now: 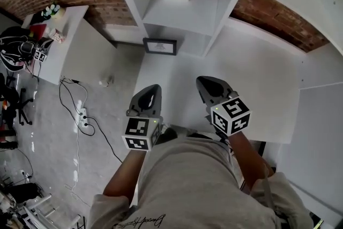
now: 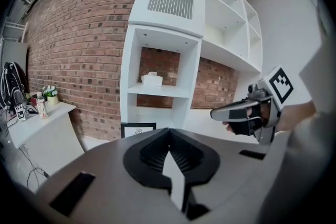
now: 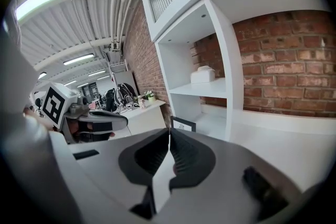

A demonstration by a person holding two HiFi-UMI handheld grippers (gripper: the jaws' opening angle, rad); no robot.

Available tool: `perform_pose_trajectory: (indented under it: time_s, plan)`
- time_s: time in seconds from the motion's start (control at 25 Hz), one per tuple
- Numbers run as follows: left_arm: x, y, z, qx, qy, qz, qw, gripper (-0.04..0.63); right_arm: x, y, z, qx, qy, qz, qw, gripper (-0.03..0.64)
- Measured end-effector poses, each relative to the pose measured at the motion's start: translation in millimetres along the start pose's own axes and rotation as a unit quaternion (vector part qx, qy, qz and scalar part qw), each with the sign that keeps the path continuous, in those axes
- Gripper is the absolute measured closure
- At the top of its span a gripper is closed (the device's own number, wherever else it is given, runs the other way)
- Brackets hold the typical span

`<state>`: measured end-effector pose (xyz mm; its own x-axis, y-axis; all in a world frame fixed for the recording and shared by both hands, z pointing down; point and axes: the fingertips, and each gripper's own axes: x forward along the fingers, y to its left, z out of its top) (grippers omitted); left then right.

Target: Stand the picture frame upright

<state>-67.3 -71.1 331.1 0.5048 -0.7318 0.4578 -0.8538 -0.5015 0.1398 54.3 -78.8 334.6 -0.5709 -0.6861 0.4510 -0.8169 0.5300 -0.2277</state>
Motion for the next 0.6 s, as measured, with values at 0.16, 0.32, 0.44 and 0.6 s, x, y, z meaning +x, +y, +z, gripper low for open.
perform_pose_trajectory:
  time_s: [0.16, 0.32, 0.44, 0.6]
  plan:
    - [-1, -4, 8, 0.007, -0.005, -0.008, 0.9999, 0.58, -9, 0, 4, 0.003, -0.008, -0.007, 1.0, 0.586]
    - [0, -6, 14, 0.013, -0.011, -0.016, 0.9997, 0.58, -16, 1, 3, 0.005, -0.012, -0.011, 1.0, 0.586]
    - [2, -6, 16, 0.017, -0.014, -0.02, 0.9995, 0.58, -19, 1, 3, 0.006, -0.013, -0.011, 1.0, 0.589]
    - [4, -11, 15, 0.017, -0.014, -0.026, 0.9994, 0.58, -25, -4, 3, 0.016, -0.017, -0.014, 1.0, 0.589]
